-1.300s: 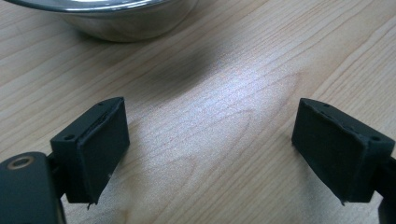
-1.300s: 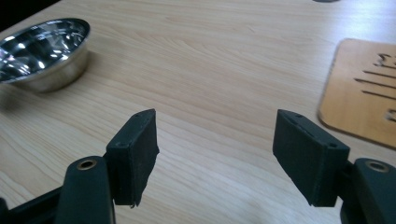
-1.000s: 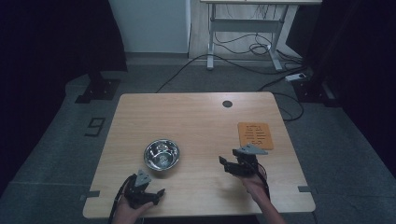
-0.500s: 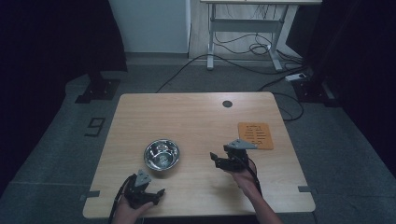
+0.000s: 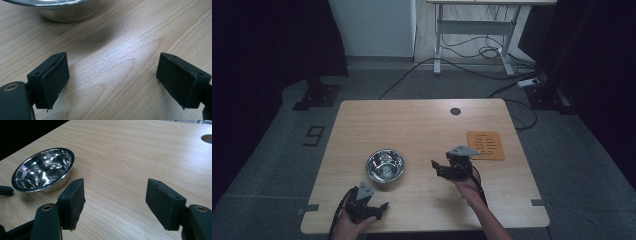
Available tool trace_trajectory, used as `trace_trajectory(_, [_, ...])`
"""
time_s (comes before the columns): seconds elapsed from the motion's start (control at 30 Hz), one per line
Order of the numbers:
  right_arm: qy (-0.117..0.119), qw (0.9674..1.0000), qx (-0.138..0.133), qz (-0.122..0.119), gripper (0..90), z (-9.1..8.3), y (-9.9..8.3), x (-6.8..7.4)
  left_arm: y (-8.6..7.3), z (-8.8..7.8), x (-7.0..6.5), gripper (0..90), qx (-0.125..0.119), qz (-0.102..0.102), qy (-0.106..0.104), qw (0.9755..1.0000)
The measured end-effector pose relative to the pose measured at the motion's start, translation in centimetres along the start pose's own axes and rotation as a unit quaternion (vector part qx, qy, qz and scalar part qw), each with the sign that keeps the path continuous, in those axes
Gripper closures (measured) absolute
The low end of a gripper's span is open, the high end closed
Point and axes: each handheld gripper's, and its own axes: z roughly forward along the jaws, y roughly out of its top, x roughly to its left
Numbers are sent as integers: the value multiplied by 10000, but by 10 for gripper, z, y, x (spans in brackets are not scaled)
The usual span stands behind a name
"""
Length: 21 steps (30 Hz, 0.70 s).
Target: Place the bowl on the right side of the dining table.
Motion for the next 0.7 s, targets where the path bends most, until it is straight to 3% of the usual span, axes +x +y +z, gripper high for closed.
trace_trajectory(0.7, [136,9998,75,-83,314,18,11,18,0,0,0,109,0,0,0,10000])
